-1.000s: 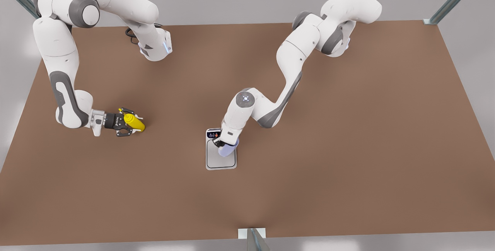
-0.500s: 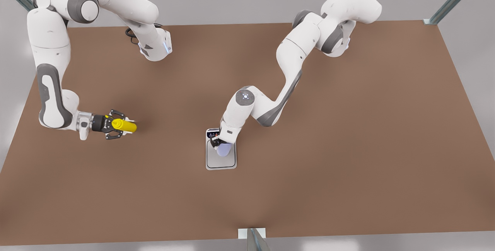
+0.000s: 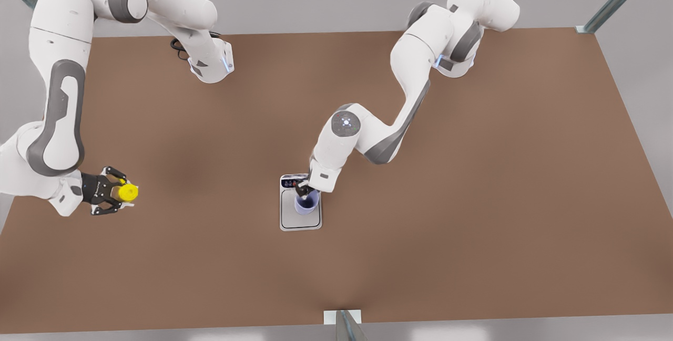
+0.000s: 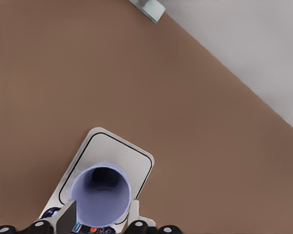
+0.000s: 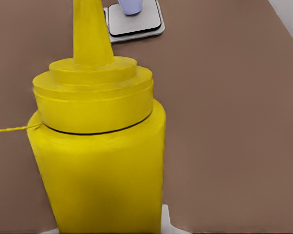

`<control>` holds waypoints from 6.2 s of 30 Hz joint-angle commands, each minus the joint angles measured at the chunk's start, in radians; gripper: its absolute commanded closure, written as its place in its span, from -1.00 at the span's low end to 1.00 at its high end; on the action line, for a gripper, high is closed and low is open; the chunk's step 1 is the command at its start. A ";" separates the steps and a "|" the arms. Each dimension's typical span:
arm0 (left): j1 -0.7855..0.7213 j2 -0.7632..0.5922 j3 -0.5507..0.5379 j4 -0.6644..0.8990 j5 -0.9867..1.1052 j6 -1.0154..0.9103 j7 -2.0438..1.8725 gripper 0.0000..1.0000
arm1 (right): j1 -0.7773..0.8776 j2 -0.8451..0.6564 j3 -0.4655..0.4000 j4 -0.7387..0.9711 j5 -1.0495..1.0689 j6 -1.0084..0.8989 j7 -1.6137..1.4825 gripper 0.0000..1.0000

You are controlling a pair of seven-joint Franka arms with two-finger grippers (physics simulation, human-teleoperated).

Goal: Move cup to the weight, pick up sauce bottle, pour sauce

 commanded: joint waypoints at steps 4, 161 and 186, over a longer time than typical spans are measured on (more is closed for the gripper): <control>0.108 -0.140 0.009 -0.101 -0.002 -0.123 0.101 -0.29 | -0.002 -0.061 0.215 -0.071 -0.233 0.150 0.390 -0.09; 0.606 -0.708 0.070 -0.546 0.067 -0.456 1.162 -1.00 | -0.329 0.543 0.544 0.113 0.180 0.072 -0.311 -1.00; 0.606 -0.708 0.069 -0.543 0.087 -0.454 1.162 -1.00 | 0.277 0.007 -0.030 0.358 -0.382 -0.214 1.602 -1.00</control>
